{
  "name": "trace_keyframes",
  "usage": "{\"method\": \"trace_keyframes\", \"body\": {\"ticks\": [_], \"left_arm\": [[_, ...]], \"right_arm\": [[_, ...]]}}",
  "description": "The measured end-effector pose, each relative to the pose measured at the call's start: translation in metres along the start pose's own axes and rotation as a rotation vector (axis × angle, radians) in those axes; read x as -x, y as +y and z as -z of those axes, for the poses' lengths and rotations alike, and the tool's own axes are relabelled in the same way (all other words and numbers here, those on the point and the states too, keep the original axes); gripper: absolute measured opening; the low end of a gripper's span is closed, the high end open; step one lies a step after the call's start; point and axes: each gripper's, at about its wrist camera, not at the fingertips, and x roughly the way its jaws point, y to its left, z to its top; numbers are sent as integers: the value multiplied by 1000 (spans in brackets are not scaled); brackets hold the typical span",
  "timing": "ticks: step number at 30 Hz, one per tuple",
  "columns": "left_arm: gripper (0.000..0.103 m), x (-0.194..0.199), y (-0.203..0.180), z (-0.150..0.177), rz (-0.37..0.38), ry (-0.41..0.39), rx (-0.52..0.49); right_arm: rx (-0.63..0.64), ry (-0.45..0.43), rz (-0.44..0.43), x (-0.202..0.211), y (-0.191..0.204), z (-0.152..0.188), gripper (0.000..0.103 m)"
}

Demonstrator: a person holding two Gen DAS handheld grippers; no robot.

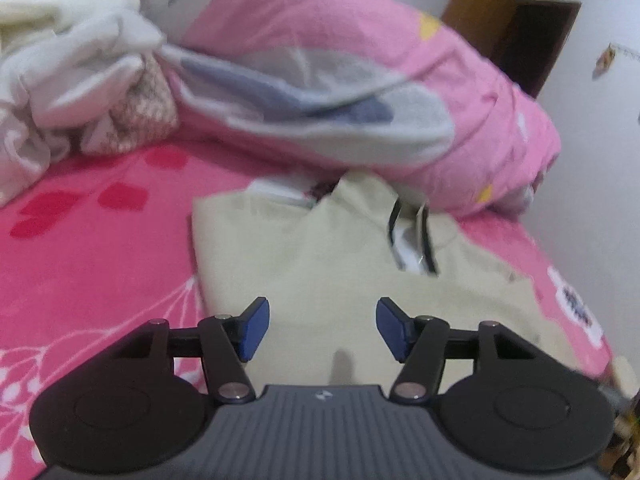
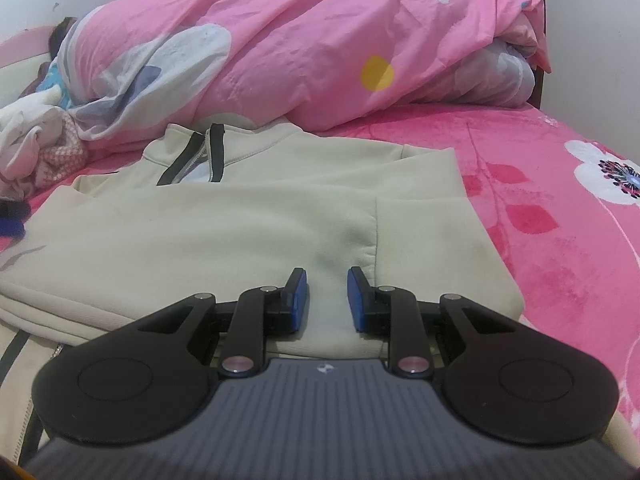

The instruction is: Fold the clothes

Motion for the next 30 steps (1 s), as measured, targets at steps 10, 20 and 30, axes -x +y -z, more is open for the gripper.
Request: {"method": "trace_keyframes", "body": {"ticks": [10, 20, 30], "left_arm": [[91, -18, -36, 51, -111, 9, -315], [103, -21, -40, 57, -119, 16, -355], [103, -21, -42, 58, -134, 16, -370]], "right_arm": [[7, 0, 4, 0, 1, 0, 22], [34, 4, 26, -1, 6, 0, 22], [53, 6, 39, -1, 10, -1, 23]]}}
